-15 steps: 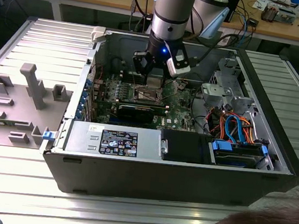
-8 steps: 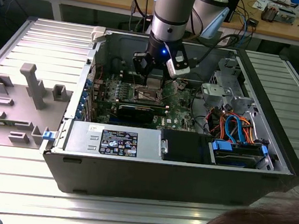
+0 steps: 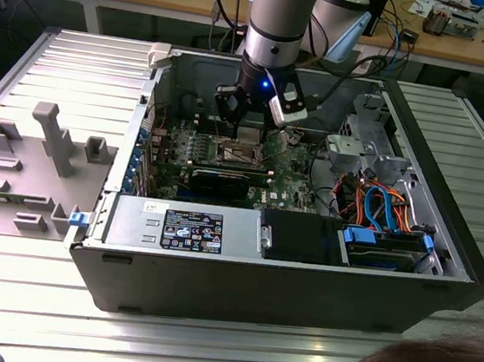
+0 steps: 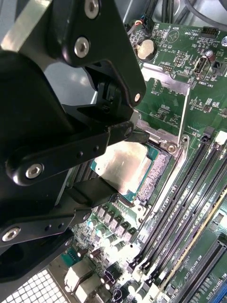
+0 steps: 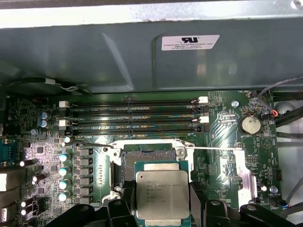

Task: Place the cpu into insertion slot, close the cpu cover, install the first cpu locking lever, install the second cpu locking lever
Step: 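Place the cpu into insertion slot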

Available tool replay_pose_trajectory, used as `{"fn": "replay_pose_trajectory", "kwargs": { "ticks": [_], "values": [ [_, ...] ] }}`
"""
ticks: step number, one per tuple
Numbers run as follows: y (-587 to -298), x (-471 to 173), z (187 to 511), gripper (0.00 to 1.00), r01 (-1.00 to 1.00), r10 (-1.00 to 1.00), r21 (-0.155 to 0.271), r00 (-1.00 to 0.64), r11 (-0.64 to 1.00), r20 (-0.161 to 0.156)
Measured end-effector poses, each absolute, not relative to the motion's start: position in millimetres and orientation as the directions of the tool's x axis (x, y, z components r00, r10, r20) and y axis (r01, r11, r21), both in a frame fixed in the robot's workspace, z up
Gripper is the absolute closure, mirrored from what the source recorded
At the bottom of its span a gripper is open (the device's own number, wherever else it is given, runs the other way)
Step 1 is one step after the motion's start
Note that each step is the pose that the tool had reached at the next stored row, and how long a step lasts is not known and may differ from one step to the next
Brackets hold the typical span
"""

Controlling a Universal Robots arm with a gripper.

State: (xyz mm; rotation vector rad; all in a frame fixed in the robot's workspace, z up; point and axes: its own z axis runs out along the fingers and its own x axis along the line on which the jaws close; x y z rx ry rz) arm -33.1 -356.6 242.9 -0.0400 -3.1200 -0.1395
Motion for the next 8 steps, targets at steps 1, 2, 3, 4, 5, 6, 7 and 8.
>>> {"fn": "replay_pose_trajectory", "kwargs": {
  "ticks": [1, 2, 3, 4, 5, 6, 7, 8],
  "values": [
    [-356.6, -33.0, 242.7, 0.45, 0.026, 0.025, 0.089, -1.000, 0.996, 0.019],
    [-356.6, -33.1, 242.6, 0.45, 0.026, 0.025, 0.089, -1.000, 0.996, 0.019],
    [-356.6, -33.1, 242.3, 0.45, 0.026, 0.025, 0.089, -1.000, 0.996, 0.019],
    [-356.6, -33.0, 242.0, 0.45, 0.026, 0.025, 0.089, -1.000, 0.996, 0.019],
    [-356.6, -33.1, 241.7, 0.45, 0.026, 0.025, 0.089, -1.000, 0.996, 0.019],
    [-356.6, -33.0, 241.6, 0.45, 0.026, 0.025, 0.089, -1.000, 0.996, 0.019],
    [-356.6, -33.1, 241.4, 0.45, 0.026, 0.025, 0.089, -1.000, 0.996, 0.019],
    [-356.6, -33.1, 241.2, 0.45, 0.027, 0.025, 0.089, -1.000, 0.996, 0.019]
  ]
}}
